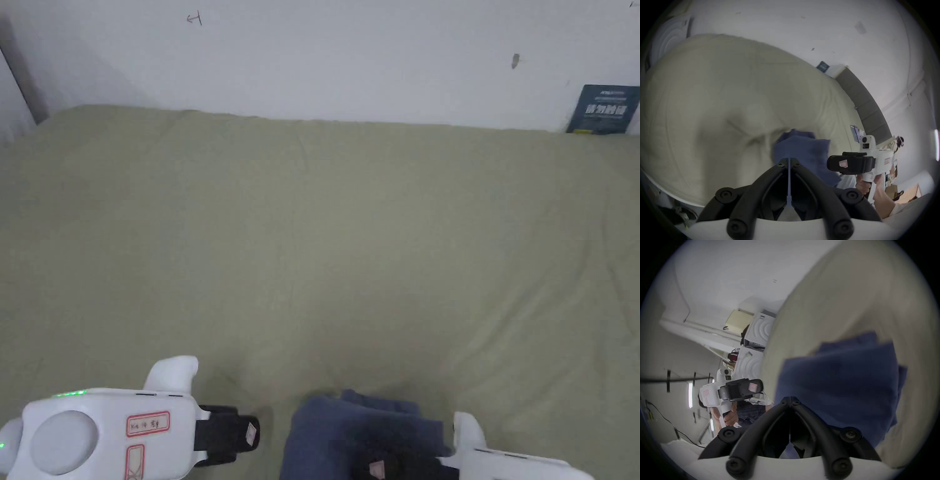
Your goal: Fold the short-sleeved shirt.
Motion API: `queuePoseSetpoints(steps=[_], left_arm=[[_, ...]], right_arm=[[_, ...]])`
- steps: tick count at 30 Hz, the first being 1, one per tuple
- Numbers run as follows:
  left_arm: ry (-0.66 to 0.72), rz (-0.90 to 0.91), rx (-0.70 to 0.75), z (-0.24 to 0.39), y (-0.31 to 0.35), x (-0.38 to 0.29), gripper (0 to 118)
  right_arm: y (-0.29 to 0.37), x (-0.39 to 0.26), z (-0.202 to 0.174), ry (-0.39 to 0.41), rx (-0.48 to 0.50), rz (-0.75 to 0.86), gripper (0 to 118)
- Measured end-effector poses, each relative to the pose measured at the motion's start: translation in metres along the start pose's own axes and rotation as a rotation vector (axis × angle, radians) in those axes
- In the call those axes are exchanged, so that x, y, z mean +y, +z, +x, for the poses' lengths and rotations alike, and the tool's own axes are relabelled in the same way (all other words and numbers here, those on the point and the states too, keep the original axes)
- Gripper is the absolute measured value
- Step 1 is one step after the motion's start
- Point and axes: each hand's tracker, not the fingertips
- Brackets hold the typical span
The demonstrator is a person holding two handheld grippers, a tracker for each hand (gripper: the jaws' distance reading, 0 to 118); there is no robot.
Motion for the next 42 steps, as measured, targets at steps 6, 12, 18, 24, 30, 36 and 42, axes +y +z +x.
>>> queuePoseSetpoints(steps=[6,12,18,24,30,36,42], left_arm=[[0.051,-0.093,-0.116,-0.027,-0.03,0.002,10],[0.061,-0.165,-0.363,-0.023,-0.055,-0.001,118],[0.023,-0.241,-0.403,-0.014,-0.12,0.0,117],[0.02,-0.218,-0.467,-0.021,-0.143,0.005,59],[0.056,-0.257,-0.464,-0.041,-0.136,0.005,36],[0.022,-0.2,-0.402,-0.047,-0.091,0.019,36],[0.029,-0.106,-0.166,-0.142,0.038,0.074,36]], right_arm=[[0.022,-0.013,0.055,-0.147,0.169,0.036,1],[0.02,-0.011,0.051,-0.137,0.155,0.028,1],[0.02,-0.013,0.052,-0.157,0.164,0.033,1],[0.02,-0.013,0.057,-0.181,0.187,0.037,1],[0.024,-0.012,0.05,-0.186,0.161,0.051,1],[0.042,-0.008,-0.005,-0.027,-0.13,0.146,1],[0.073,0.009,-0.046,0.147,-0.313,0.249,1]])
